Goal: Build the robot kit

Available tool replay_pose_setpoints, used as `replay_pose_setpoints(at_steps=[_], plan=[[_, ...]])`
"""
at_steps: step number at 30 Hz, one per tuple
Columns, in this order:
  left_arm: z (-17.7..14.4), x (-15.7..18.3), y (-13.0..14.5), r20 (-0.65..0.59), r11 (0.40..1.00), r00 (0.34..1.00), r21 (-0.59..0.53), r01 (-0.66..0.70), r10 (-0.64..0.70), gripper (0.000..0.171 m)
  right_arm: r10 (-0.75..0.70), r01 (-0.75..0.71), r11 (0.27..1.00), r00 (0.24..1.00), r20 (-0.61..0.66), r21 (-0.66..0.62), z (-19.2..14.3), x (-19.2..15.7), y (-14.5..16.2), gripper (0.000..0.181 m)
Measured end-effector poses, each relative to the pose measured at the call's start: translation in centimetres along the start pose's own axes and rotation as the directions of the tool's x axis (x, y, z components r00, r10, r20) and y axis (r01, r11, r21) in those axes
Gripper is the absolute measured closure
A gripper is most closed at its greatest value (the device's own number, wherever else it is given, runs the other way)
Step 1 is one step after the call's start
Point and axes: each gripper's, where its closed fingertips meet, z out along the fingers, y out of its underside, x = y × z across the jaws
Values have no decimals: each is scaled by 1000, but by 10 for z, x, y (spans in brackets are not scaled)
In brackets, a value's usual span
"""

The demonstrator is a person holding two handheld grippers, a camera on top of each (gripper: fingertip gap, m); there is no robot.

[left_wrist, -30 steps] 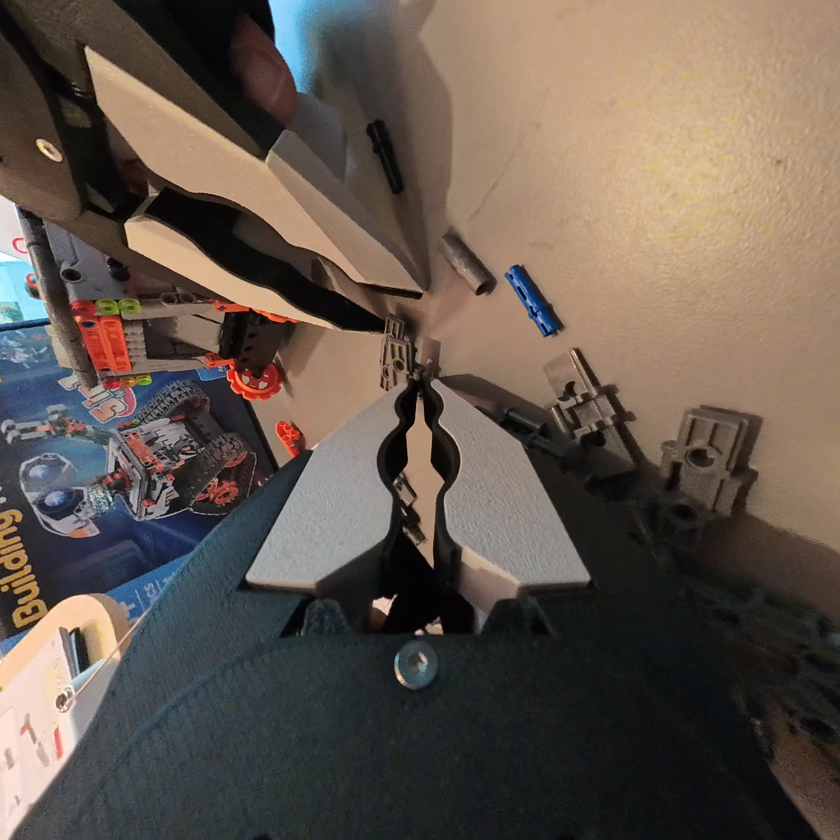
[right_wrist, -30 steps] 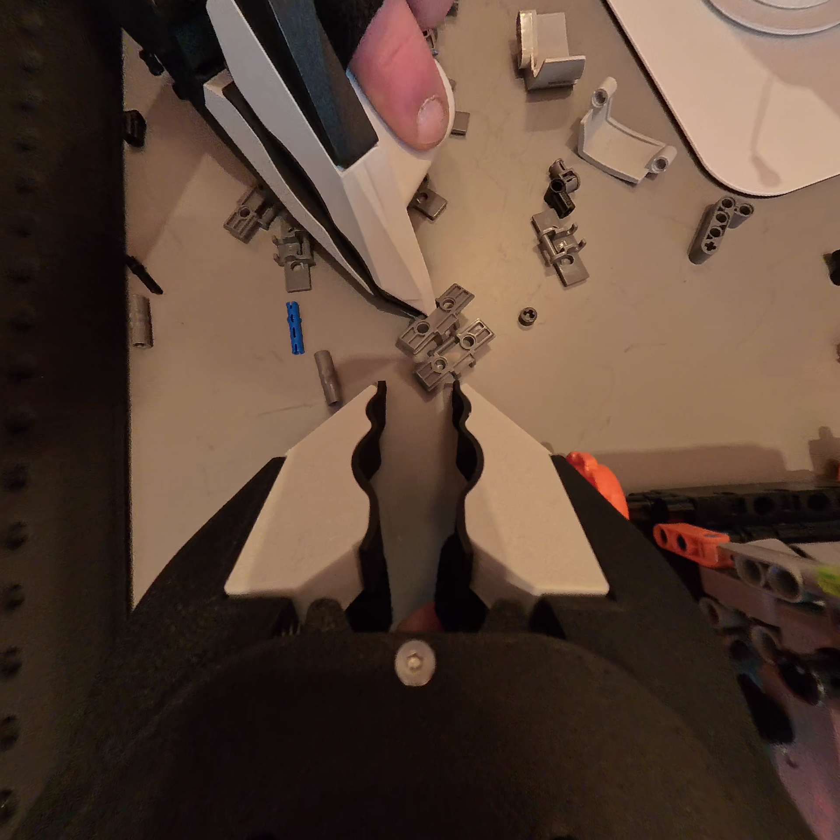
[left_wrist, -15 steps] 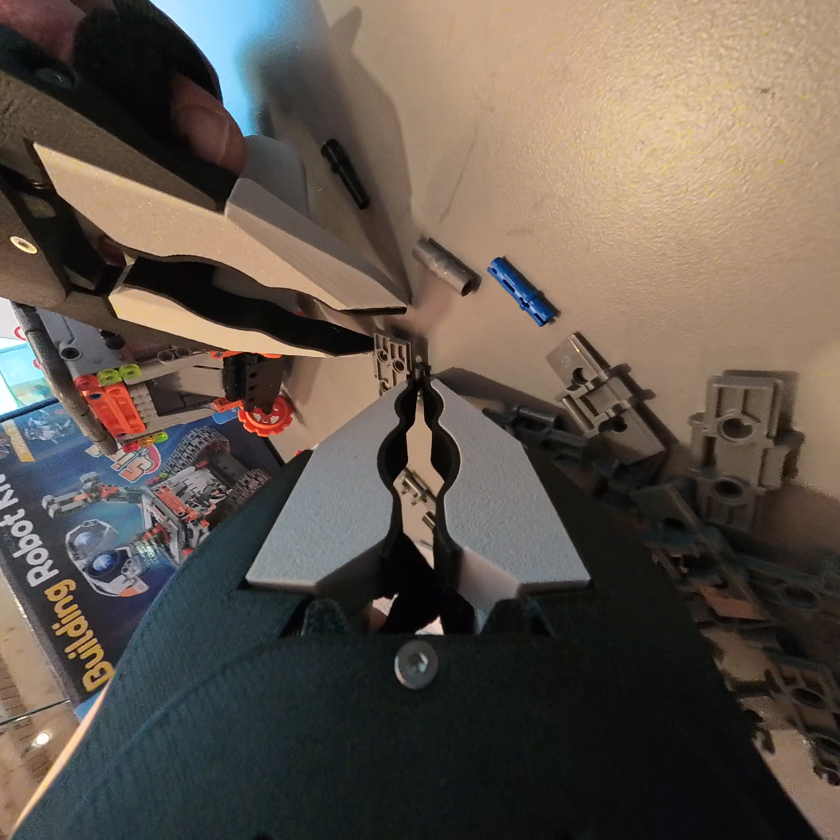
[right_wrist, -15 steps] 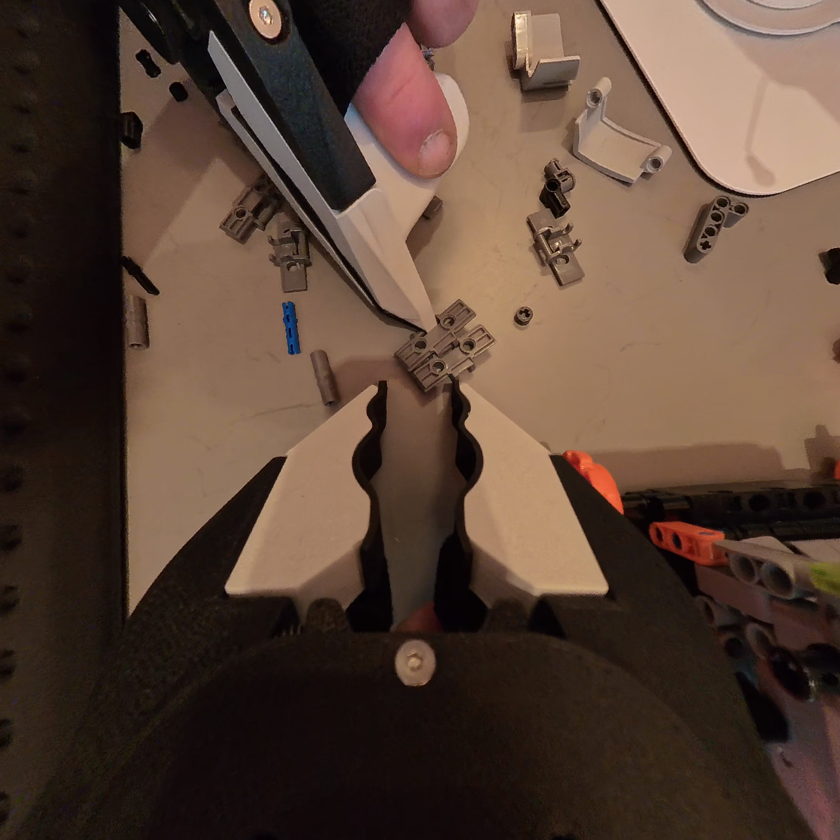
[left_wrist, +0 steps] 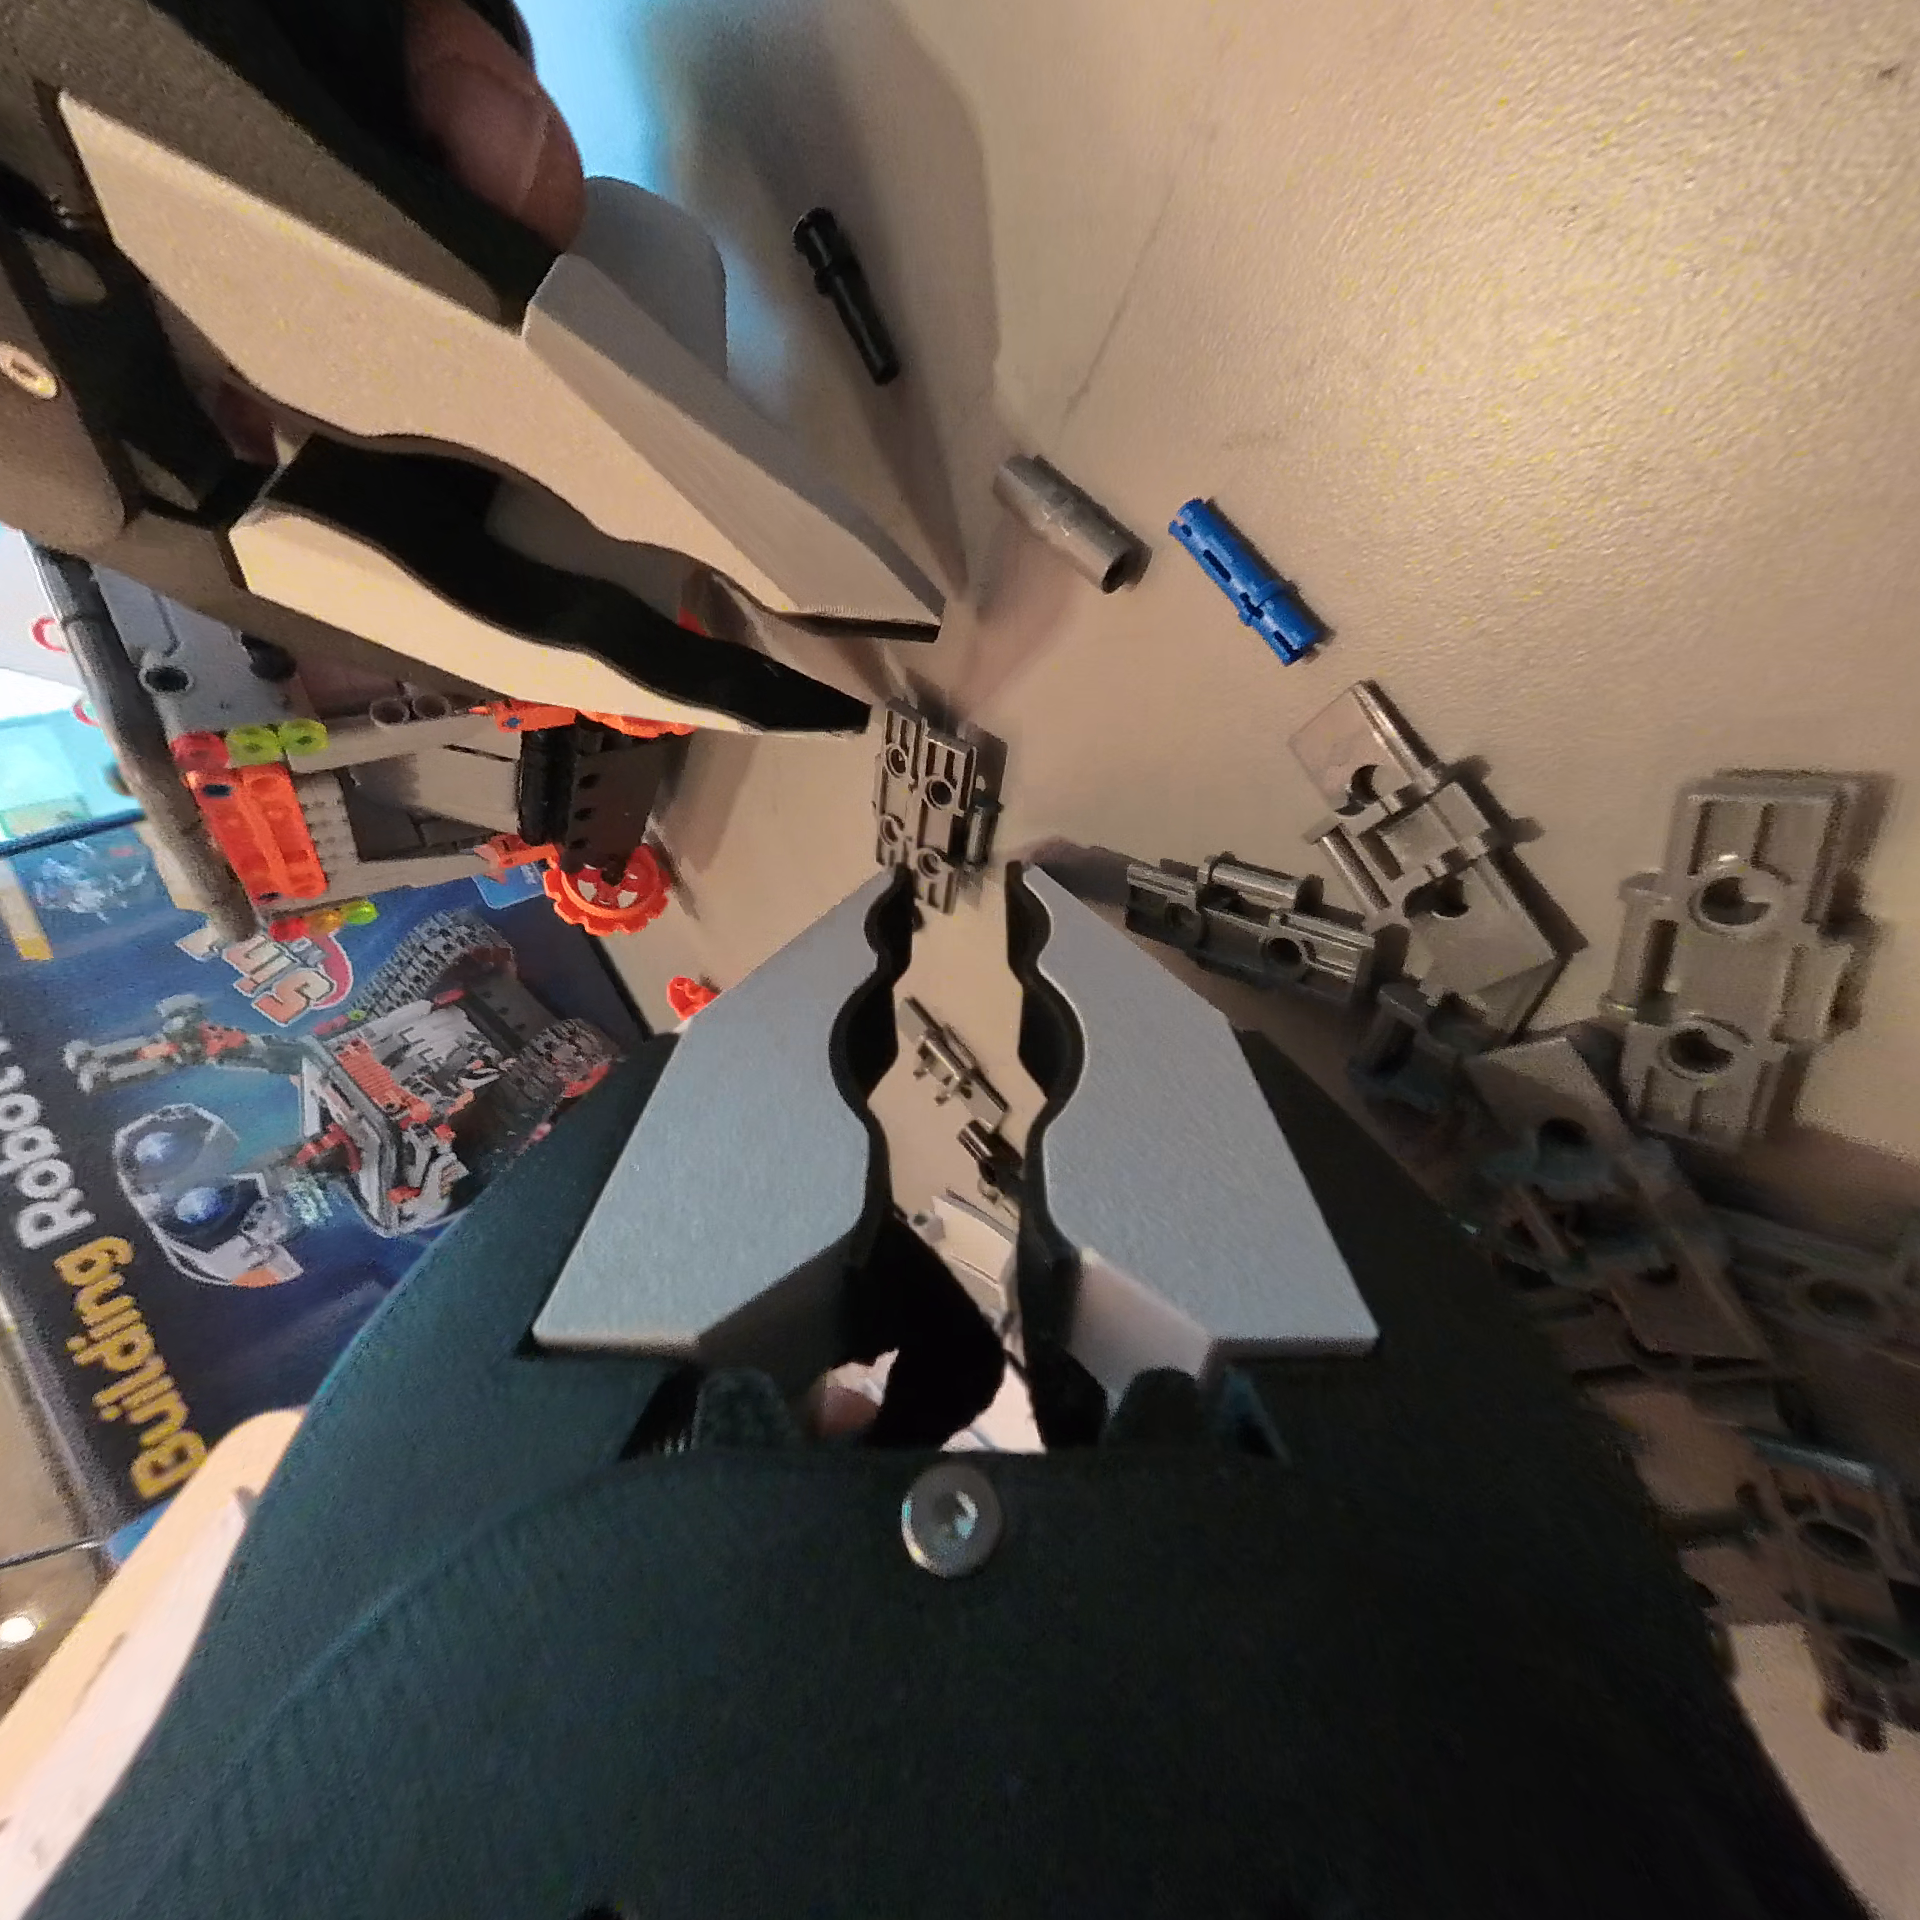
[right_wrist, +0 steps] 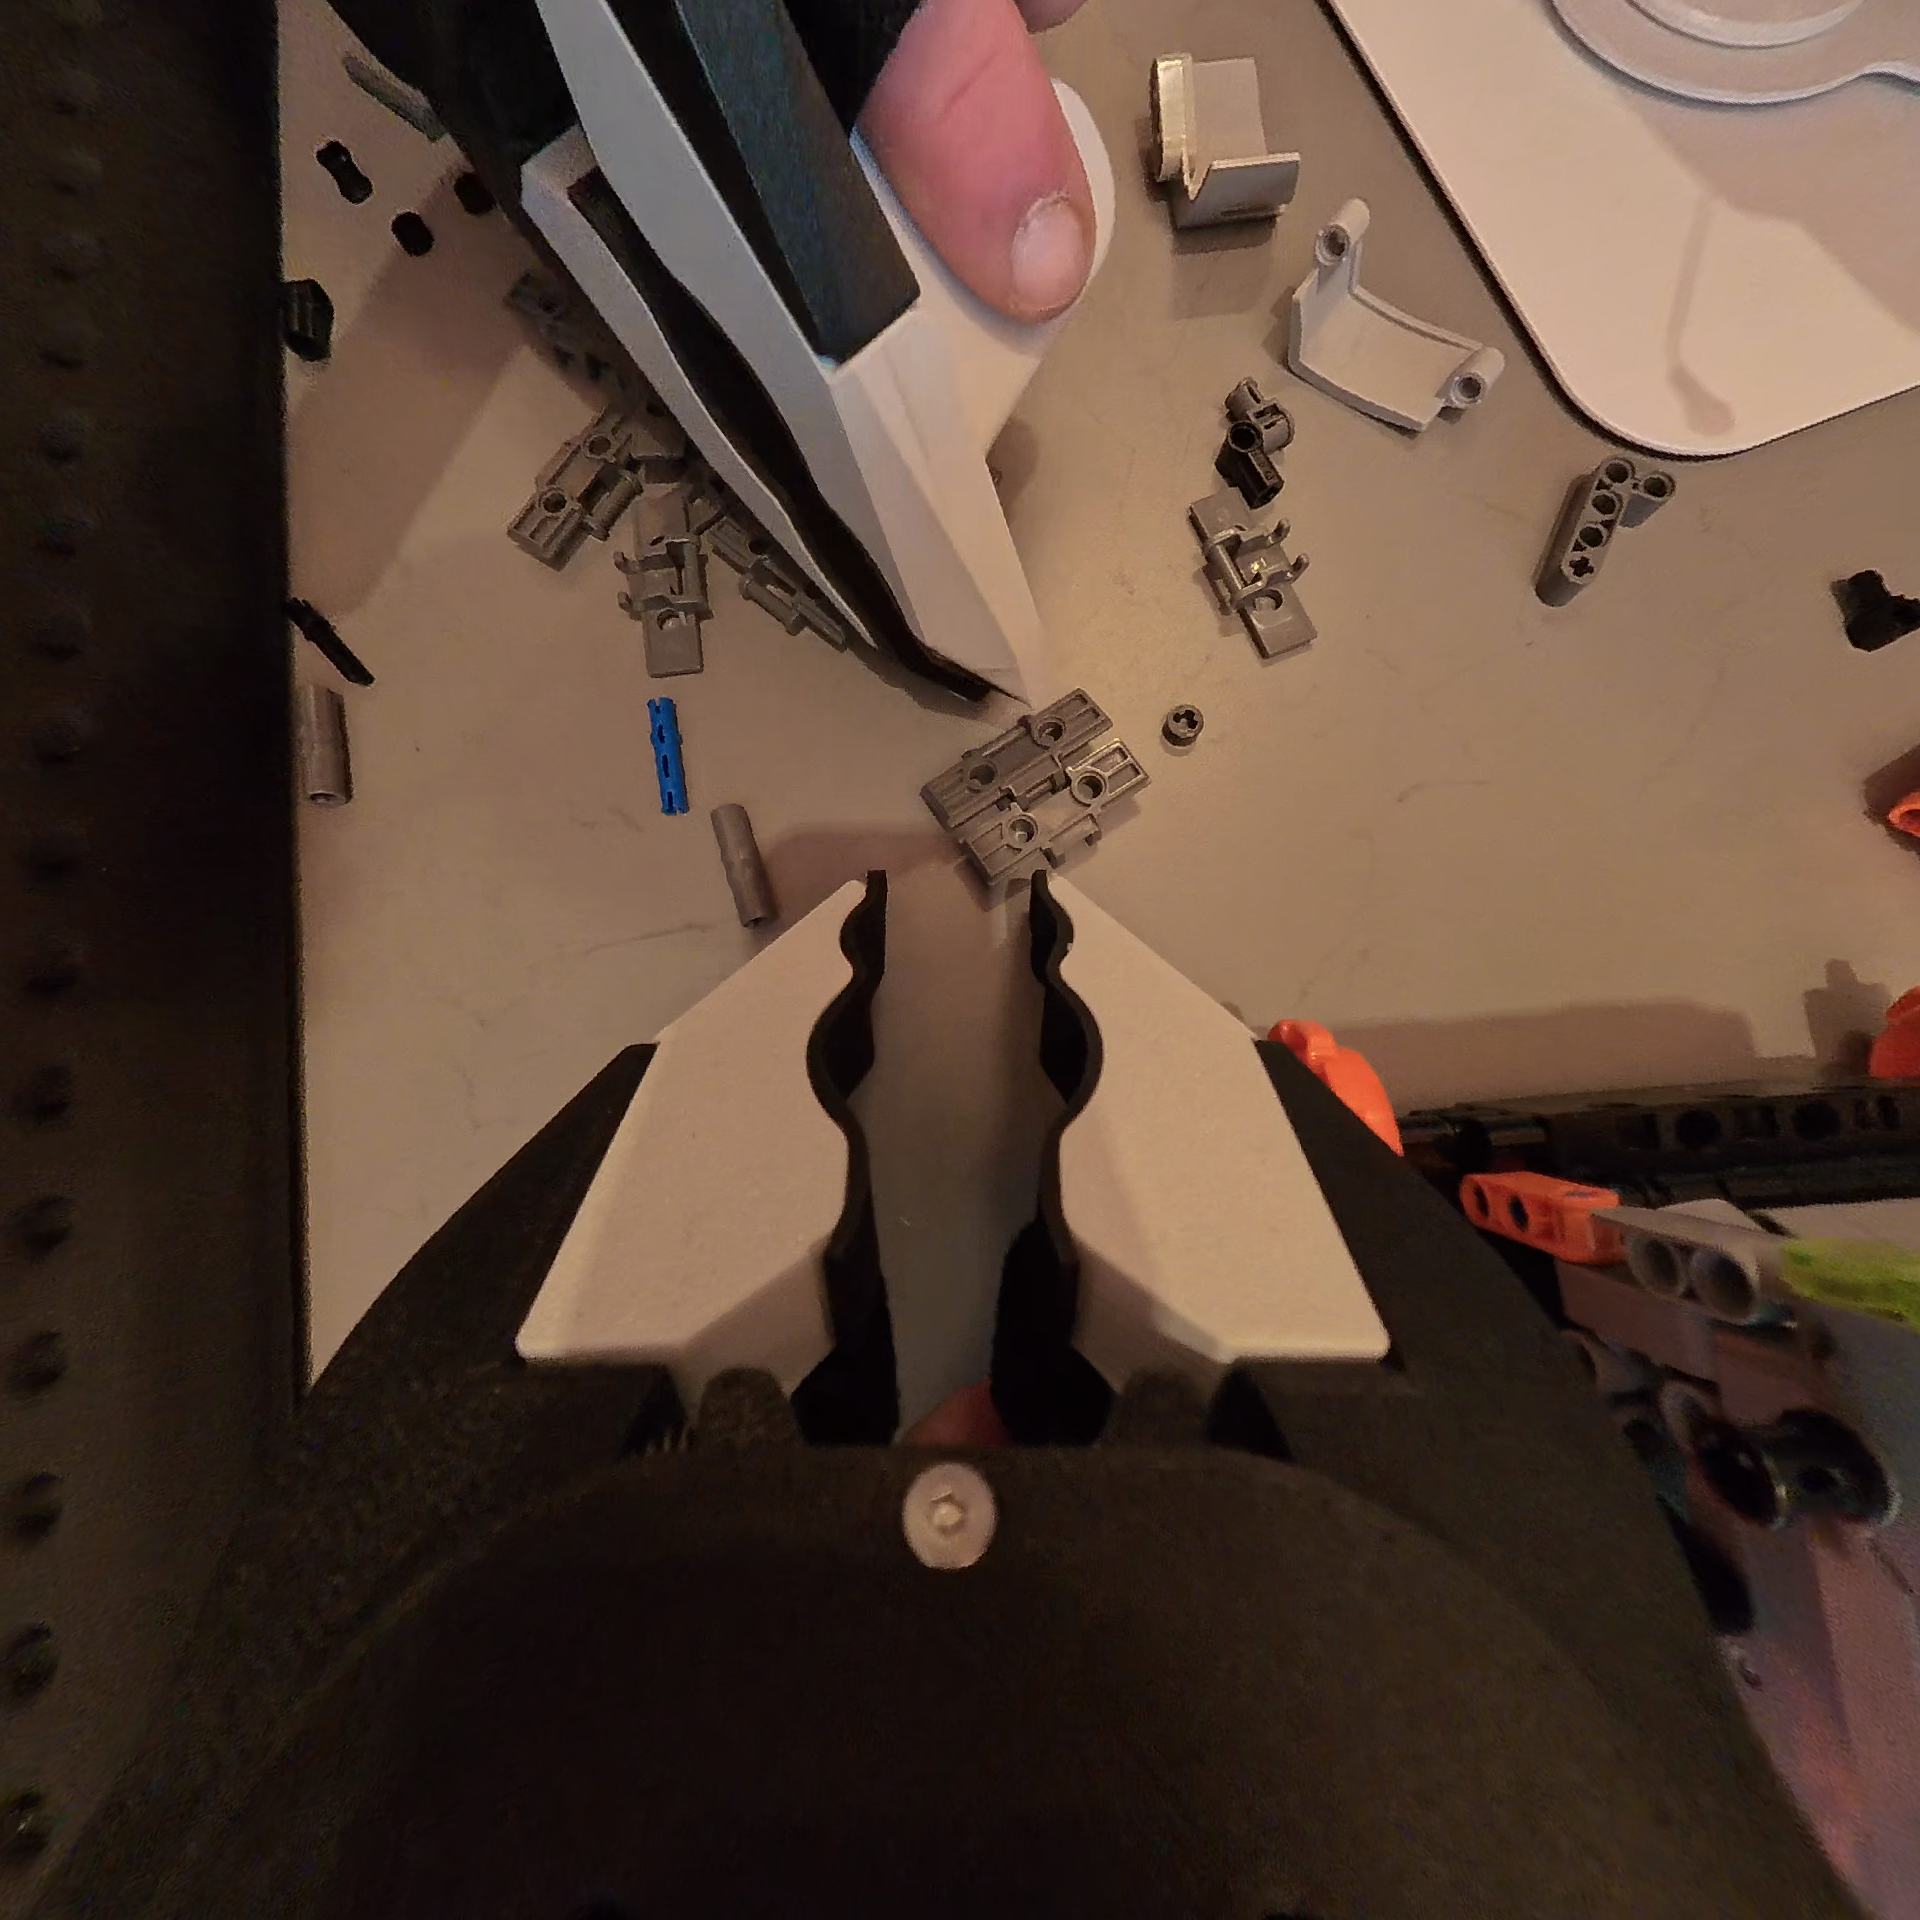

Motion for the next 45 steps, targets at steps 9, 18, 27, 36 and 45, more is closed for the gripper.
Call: replay_pose_setpoints(at_steps=[9,18,27,36,45], plan=[[2,-11,-12,48,977,978,68,201,-205,171,19,-18,999,1000,-13,29,-4,3,-5,161],[9,-12,-9,-31,904,908,85,420,-418,171,40,-39,999,998,-44,35,-3,9,-6,174],[12,-11,-6,-29,898,901,76,433,-432,171,46,-45,999,998,-46,27,0,10,-3,176],[14,-11,-6,-156,935,922,-37,352,-353,171,63,-62,998,997,-38,26,0,10,-3,178],[16,-12,-5,-213,961,939,-128,247,-270,171,94,-93,995,995,-17,27,-2,10,-2,181]])
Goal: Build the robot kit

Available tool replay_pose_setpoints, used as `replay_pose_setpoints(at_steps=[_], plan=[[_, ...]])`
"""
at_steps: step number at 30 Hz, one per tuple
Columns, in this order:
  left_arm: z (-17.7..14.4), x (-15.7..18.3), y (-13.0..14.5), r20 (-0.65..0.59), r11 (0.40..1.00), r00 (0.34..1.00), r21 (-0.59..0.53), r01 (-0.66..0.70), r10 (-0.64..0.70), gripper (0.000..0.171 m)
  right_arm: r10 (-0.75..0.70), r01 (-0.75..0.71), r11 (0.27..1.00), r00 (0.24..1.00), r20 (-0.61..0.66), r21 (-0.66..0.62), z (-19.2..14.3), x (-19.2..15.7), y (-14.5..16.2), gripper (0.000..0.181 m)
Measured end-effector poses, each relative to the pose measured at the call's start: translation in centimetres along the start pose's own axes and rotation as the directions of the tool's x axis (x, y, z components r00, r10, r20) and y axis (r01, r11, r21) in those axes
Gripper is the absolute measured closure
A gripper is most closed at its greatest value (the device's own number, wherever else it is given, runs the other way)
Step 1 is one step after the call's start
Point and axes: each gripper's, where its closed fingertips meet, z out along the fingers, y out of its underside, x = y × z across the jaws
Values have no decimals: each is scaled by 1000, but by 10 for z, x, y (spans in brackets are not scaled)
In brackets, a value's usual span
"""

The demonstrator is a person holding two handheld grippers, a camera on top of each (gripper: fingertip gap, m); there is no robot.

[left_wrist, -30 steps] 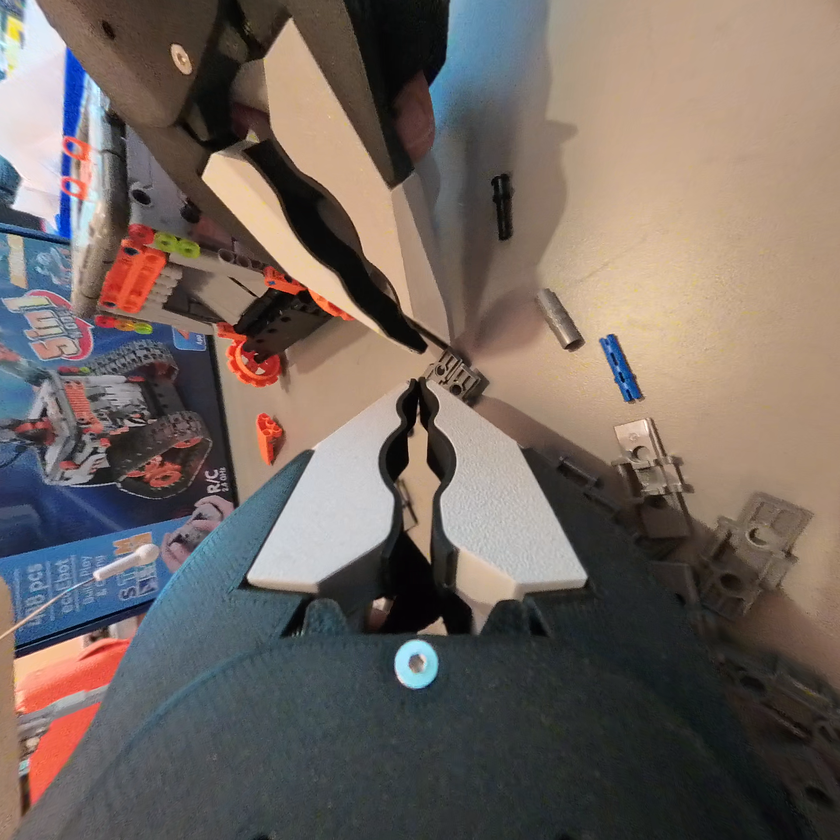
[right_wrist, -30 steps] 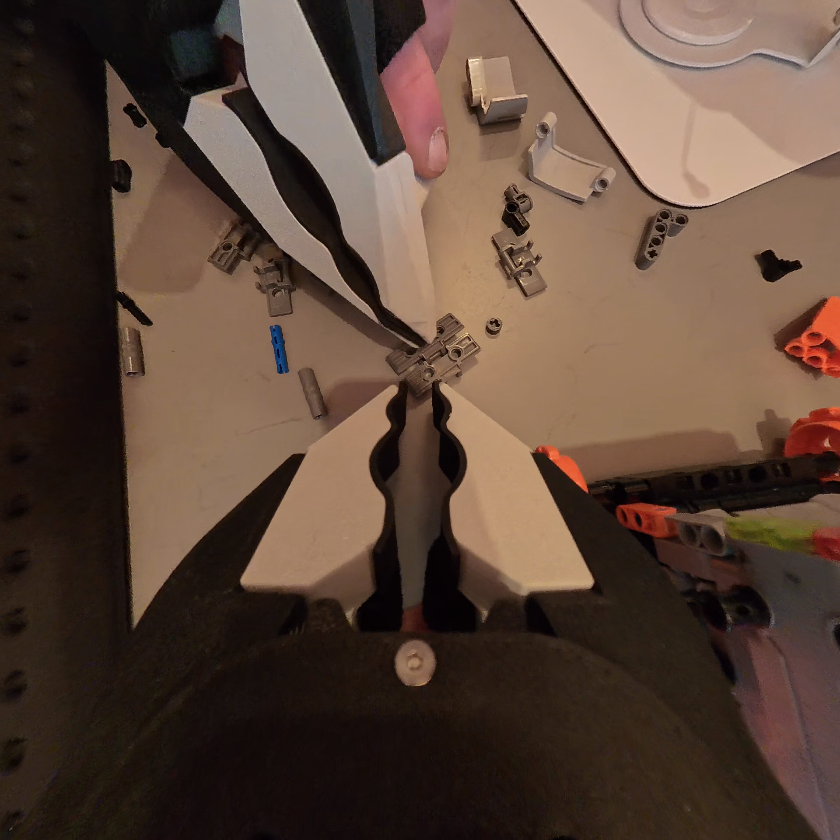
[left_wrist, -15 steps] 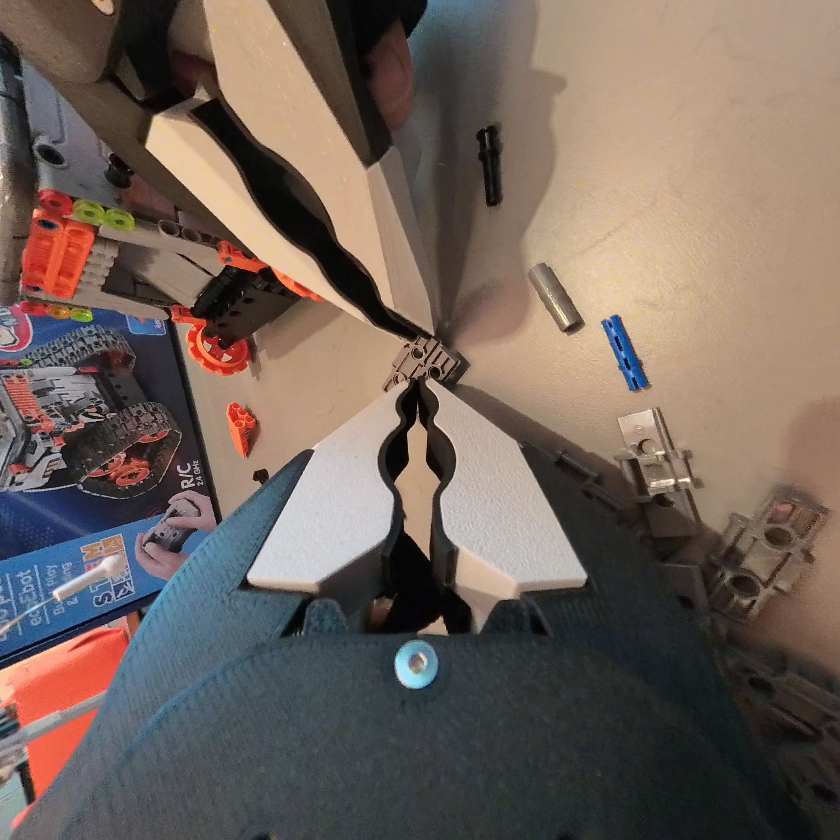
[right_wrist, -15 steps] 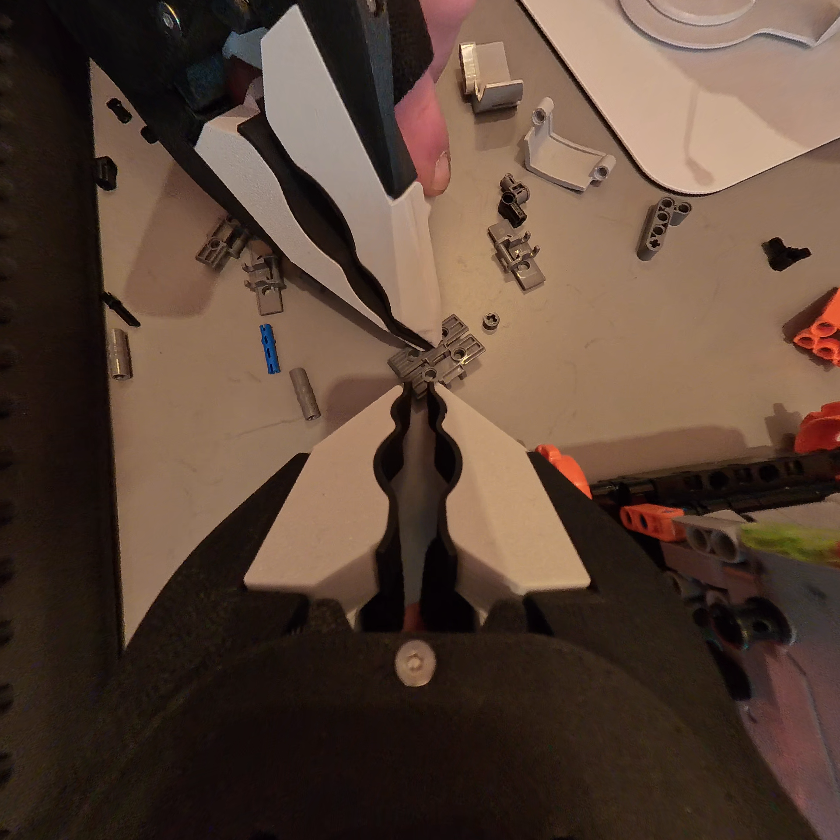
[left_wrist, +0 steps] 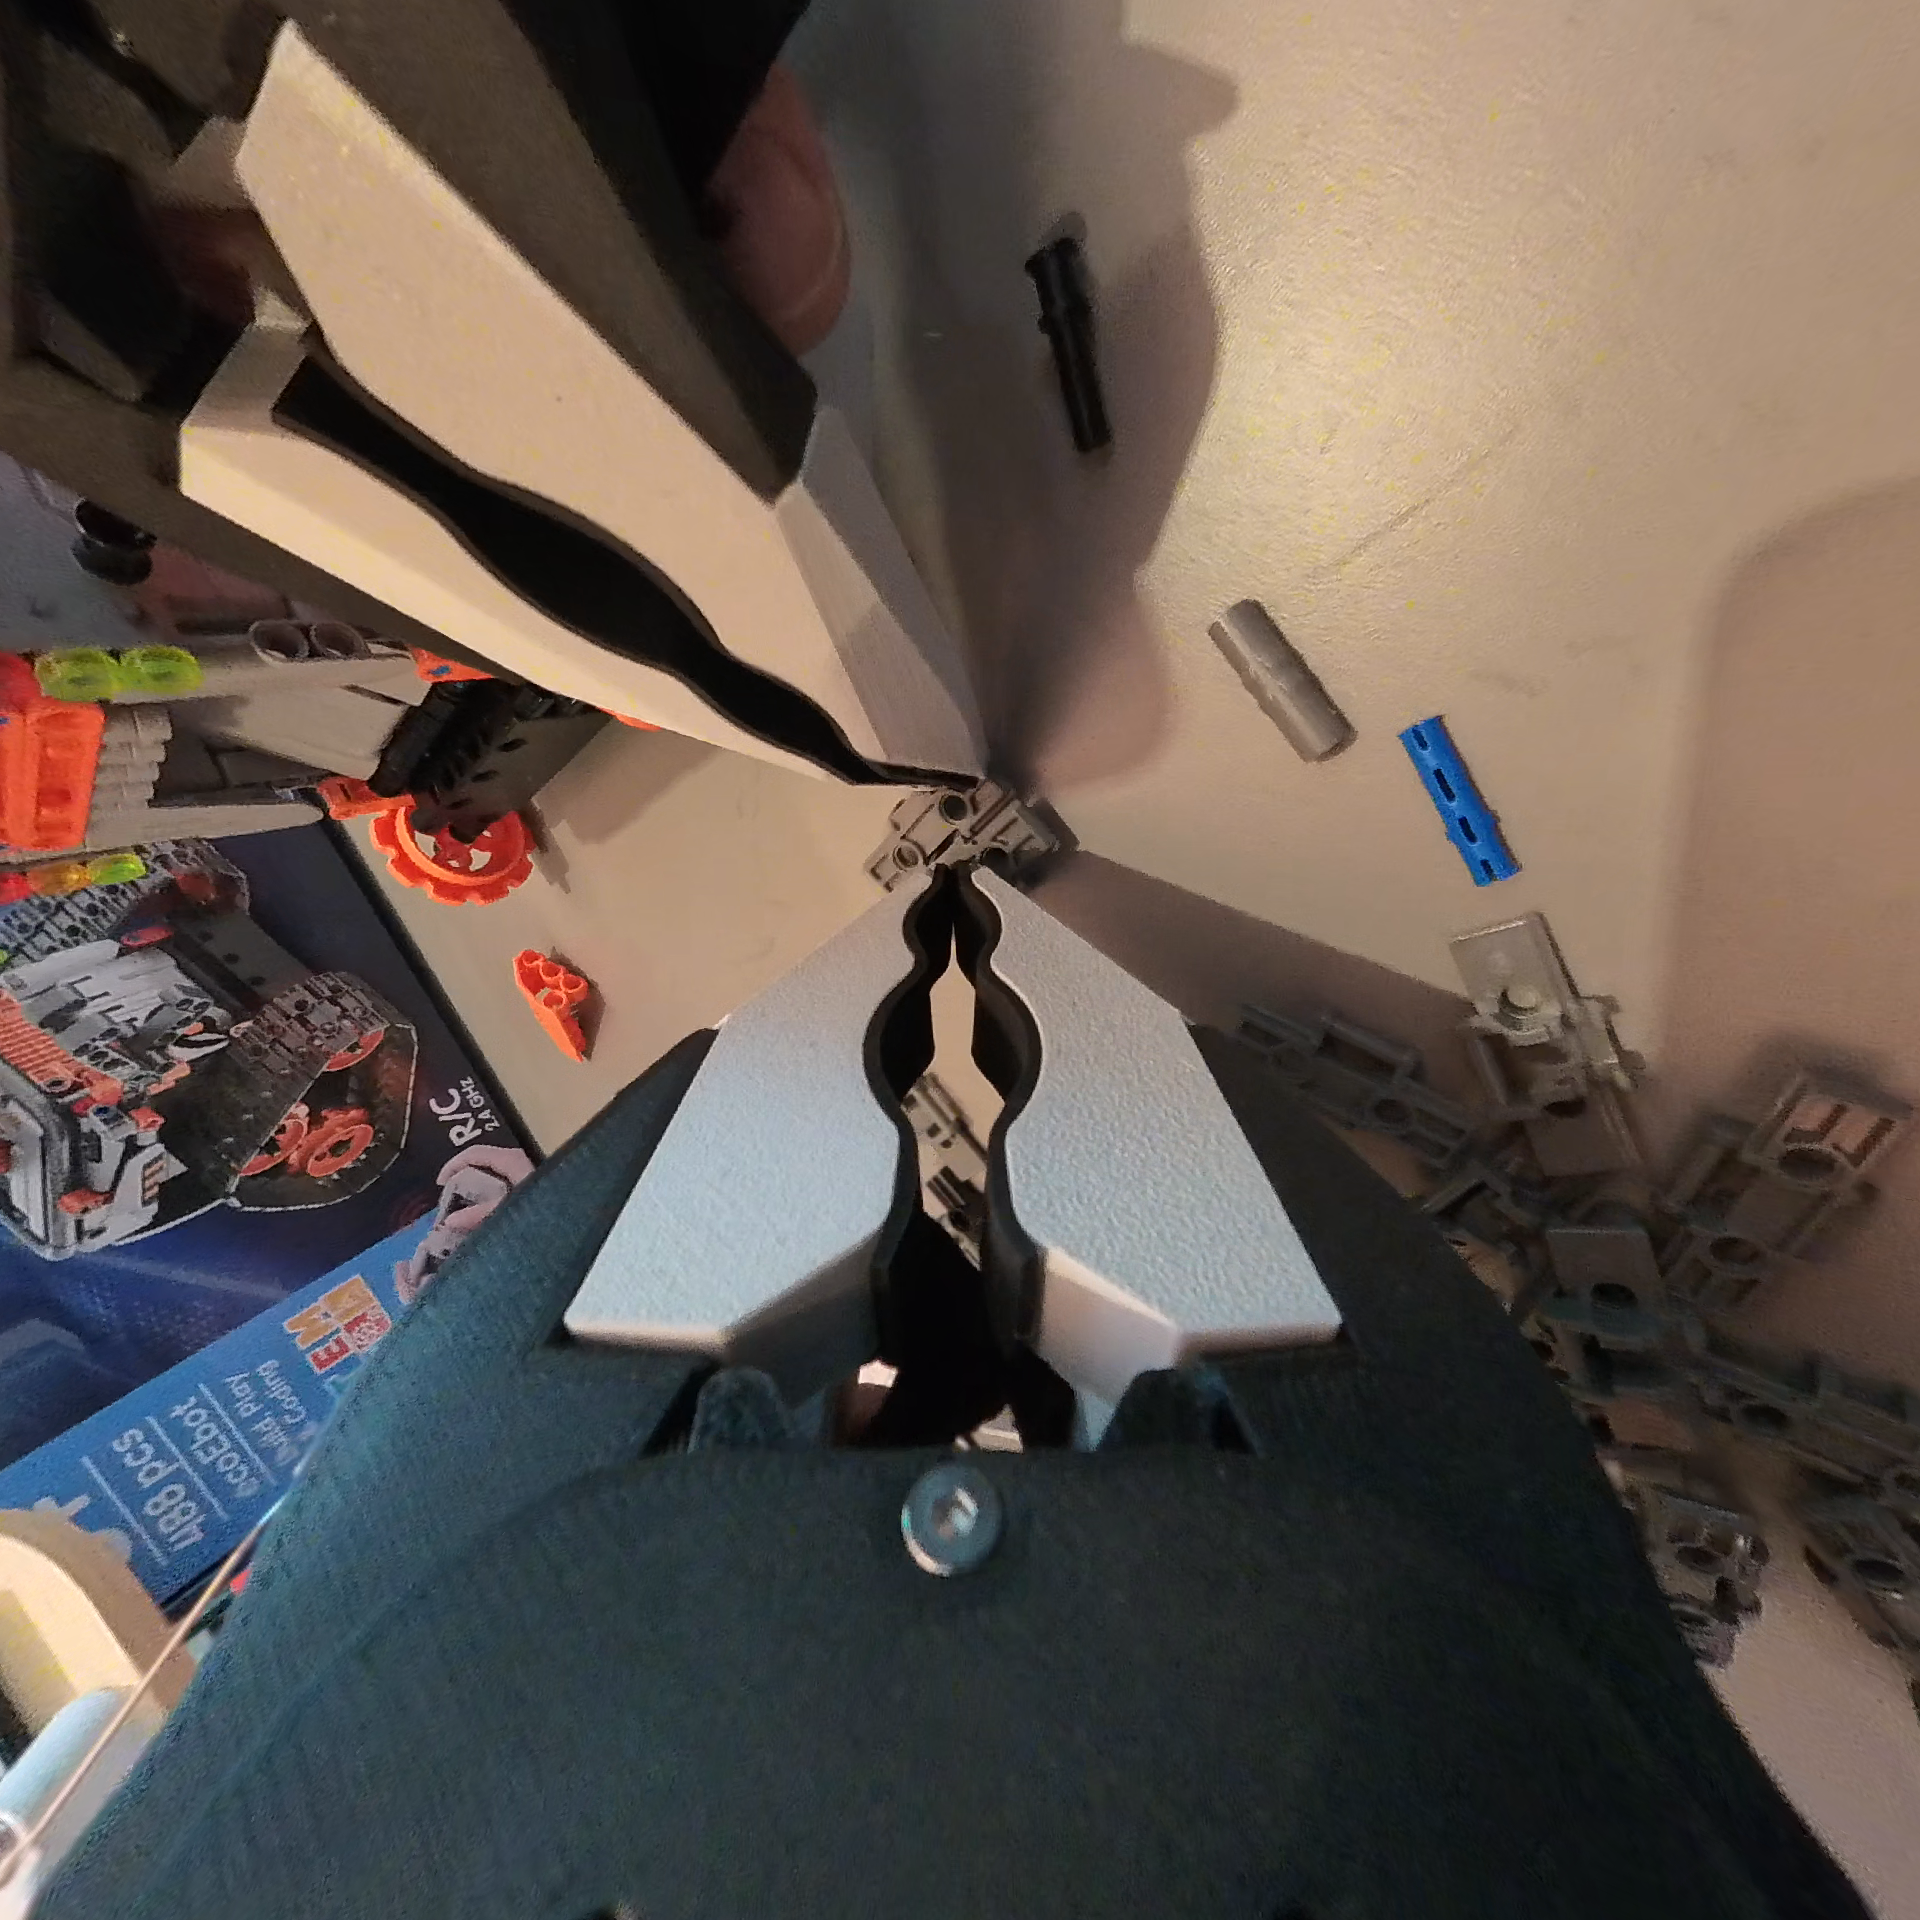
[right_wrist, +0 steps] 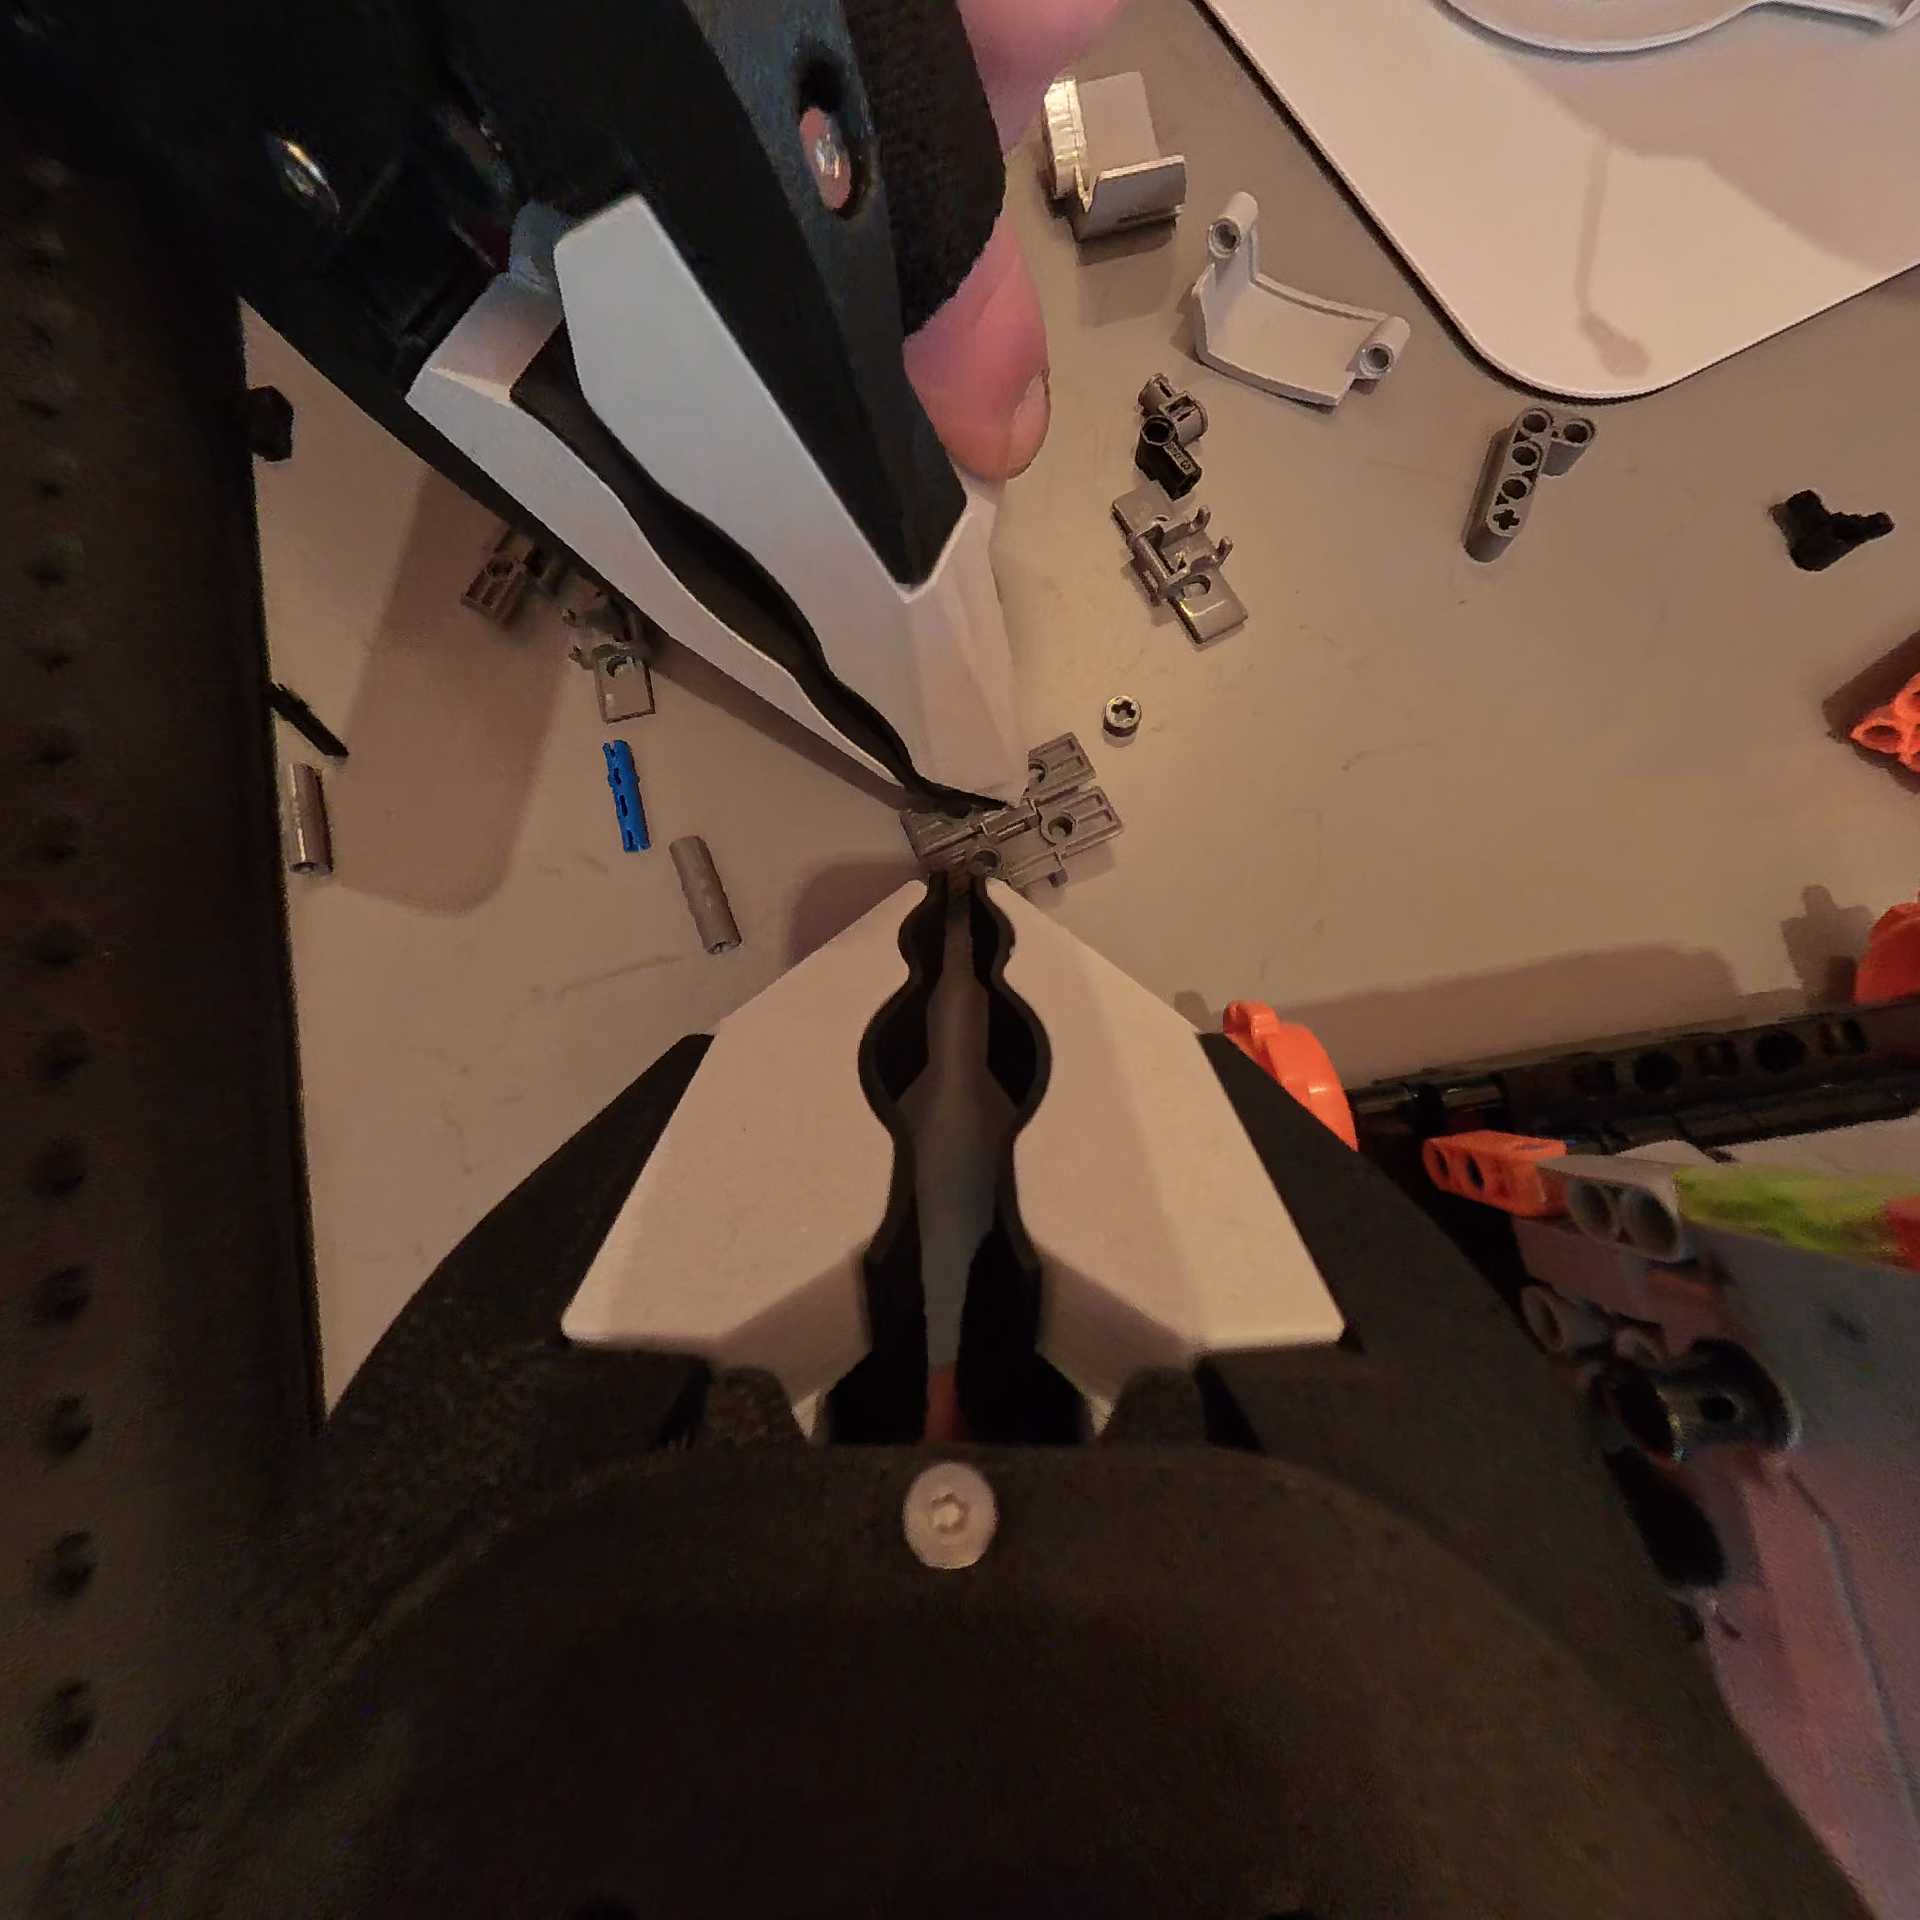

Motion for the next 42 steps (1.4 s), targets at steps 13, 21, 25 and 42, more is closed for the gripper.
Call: replay_pose_setpoints(at_steps=[13,21,25,42], plan=[[6,-8,-6,29,992,994,-65,-106,108,171,-35,37,999,996,-82,23,-10,9,-5,181],[6,-9,-7,85,991,989,-73,-112,118,171,-63,66,998,988,-142,17,-4,15,-5,181],[6,-9,-7,98,990,987,-71,-120,127,171,-62,65,998,981,-186,12,-4,21,-4,181],[8,-10,-9,142,985,978,-100,-141,154,171,-190,173,981,950,-248,-89,-1,19,0,181]])
